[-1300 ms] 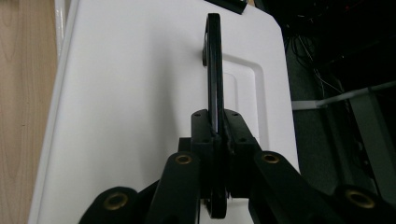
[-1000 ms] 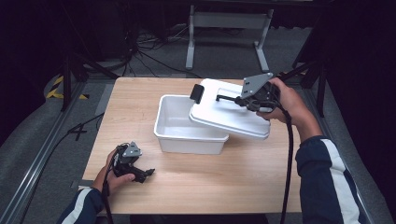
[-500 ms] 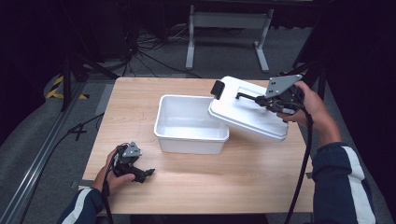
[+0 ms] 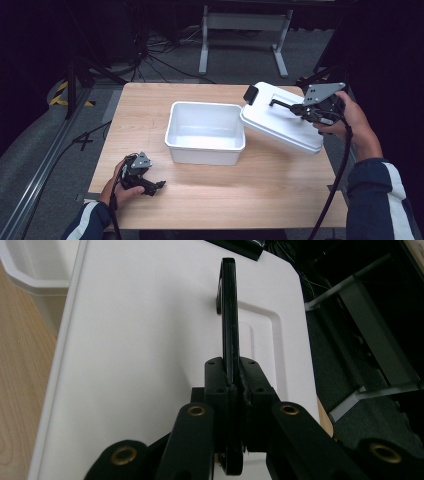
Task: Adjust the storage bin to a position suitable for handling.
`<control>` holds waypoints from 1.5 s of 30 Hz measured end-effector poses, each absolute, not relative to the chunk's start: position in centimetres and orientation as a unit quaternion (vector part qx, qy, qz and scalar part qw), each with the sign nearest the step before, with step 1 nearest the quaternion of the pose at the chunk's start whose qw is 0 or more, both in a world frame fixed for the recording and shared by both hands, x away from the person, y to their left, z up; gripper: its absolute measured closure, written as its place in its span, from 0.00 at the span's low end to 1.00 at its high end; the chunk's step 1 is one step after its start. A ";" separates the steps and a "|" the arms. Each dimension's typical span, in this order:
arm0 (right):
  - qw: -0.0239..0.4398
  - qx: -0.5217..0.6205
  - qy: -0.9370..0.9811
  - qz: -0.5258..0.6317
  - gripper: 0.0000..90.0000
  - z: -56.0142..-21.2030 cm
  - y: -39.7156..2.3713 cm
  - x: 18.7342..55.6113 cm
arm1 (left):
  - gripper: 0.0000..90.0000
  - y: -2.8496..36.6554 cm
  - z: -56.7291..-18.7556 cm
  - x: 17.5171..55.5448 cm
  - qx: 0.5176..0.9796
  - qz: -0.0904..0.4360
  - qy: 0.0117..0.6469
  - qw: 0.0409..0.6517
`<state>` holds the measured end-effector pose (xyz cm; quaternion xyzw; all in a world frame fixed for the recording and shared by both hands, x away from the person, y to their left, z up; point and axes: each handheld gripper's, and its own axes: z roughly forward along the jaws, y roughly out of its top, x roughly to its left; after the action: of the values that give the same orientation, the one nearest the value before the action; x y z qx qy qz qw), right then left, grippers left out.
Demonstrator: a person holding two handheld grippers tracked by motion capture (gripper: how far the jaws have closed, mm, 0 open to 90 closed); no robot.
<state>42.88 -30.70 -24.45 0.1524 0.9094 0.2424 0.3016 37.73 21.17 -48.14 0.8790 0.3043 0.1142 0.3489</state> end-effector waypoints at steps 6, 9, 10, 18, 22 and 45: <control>0.299 0.161 0.911 0.233 0.94 -25.3 -31.5 42.9 | 0.00 21.2 -48.1 37.7 0.879 0.114 0.304 0.349; 0.297 0.170 0.909 0.236 0.94 -25.7 -32.0 43.0 | 0.00 21.2 -48.1 37.7 0.879 0.114 0.304 0.349; 0.299 0.172 0.909 0.235 0.94 -25.8 -32.1 43.0 | 0.00 21.2 -48.1 37.7 0.879 0.114 0.304 0.349; 0.291 0.188 0.909 0.232 0.94 -27.1 -33.3 43.0 | 0.00 21.2 -48.1 37.7 0.879 0.114 0.304 0.349; 0.288 0.195 0.909 0.232 0.94 -27.9 -33.8 43.1 | 0.00 21.2 -48.1 37.7 0.879 0.114 0.304 0.349; 0.248 0.230 0.914 0.225 0.94 -33.9 -34.2 45.1 | 0.00 21.2 -48.1 37.7 0.879 0.114 0.304 0.349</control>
<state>45.08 -34.24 -33.88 0.2299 0.9140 0.2247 0.2475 37.73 21.17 -48.14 0.8790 0.3042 0.1142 0.3490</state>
